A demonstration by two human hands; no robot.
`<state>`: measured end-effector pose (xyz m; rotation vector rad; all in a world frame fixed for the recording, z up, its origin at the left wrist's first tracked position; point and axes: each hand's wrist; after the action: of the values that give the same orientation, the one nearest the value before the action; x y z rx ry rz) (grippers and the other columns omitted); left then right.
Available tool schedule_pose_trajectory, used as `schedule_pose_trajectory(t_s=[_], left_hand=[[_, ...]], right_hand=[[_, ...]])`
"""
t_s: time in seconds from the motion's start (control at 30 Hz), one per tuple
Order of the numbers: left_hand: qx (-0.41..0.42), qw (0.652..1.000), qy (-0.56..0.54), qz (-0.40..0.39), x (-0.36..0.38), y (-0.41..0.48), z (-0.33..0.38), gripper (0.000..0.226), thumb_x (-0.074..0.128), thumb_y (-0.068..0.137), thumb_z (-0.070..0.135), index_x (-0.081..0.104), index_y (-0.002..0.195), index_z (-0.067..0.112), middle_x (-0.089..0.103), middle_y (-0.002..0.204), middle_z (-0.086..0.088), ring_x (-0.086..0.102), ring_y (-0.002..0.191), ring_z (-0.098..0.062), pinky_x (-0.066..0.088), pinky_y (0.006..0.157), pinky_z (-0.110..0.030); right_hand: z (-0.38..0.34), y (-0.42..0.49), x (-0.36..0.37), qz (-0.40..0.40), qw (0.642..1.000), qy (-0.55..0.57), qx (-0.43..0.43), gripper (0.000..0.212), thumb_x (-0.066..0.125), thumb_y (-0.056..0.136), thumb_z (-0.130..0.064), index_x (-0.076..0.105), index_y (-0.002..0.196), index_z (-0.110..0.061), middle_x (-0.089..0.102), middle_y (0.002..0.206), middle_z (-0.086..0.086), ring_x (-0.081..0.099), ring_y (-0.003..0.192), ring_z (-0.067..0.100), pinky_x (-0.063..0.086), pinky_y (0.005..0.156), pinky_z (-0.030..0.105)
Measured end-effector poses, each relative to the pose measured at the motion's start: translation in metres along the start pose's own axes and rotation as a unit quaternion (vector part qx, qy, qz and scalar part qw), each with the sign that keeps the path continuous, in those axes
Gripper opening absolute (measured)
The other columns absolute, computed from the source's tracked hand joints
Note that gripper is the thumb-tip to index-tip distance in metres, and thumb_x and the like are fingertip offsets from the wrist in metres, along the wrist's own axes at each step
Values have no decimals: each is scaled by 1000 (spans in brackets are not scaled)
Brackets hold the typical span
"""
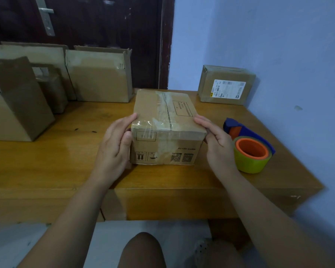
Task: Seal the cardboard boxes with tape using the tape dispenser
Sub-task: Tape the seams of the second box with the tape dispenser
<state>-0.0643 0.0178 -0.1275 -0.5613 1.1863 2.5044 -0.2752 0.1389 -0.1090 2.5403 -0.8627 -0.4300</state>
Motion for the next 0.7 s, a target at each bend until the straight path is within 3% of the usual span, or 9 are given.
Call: schedule_pose_trajectory(t_s=[0.1,0.2,0.27,0.4,0.5,0.6,0.7], left_hand=[[41,998,40,0,-5,3,1,43,28,96,33,43,135,21,35,144,5,29,132,-3,22,106,-15],[71,995,68,-3,-8,5,2,46,30,94,27,47,132,9,34,143,6,29,133,-7,25,108,-34],[88,992,90,-9,-9,8,2,46,32,93,27,47,132,7,37,140,4,30,133,-11,26,107,-39],[89,989,113,-32,-8,10,-3,53,27,99,45,43,132,7,47,138,-9,34,131,-17,31,103,-43],[96,991,85,-39,-7,10,-7,55,25,98,52,38,132,11,46,138,-9,38,130,-20,36,103,-46],[95,993,59,-30,-5,10,-8,48,28,98,50,36,130,15,45,137,-9,39,127,-16,39,101,-44],[93,993,65,-11,-2,9,-4,41,37,96,33,40,128,8,48,134,-13,39,124,-12,42,99,-44]], right_hand=[[0,0,3,-1,1000,22,4,43,36,99,2,64,112,-28,55,122,-23,47,120,-12,43,101,18],[-3,0,6,0,999,41,2,43,35,98,4,64,110,-26,56,122,-20,48,116,-15,42,95,11],[-3,0,8,1,999,48,2,43,35,97,4,64,109,-25,56,122,-18,48,114,-16,42,91,8],[1,0,8,3,999,47,1,45,35,97,5,65,107,-28,56,122,-20,48,120,-10,44,95,14],[1,0,9,6,999,46,-5,46,35,97,5,65,107,-27,57,121,-20,48,119,-9,44,95,14],[2,0,10,10,999,47,-4,44,35,97,6,65,110,-24,58,122,-18,49,120,-8,44,95,14],[2,0,10,14,999,42,-5,44,34,97,6,64,111,-24,57,123,-16,48,120,-9,43,94,11]])
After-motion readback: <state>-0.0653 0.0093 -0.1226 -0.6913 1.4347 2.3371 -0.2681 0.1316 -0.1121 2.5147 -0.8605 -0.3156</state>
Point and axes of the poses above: each hand's wrist, its own y-axis towards the middle knuckle, its own x-axis out of the palm, z = x × y
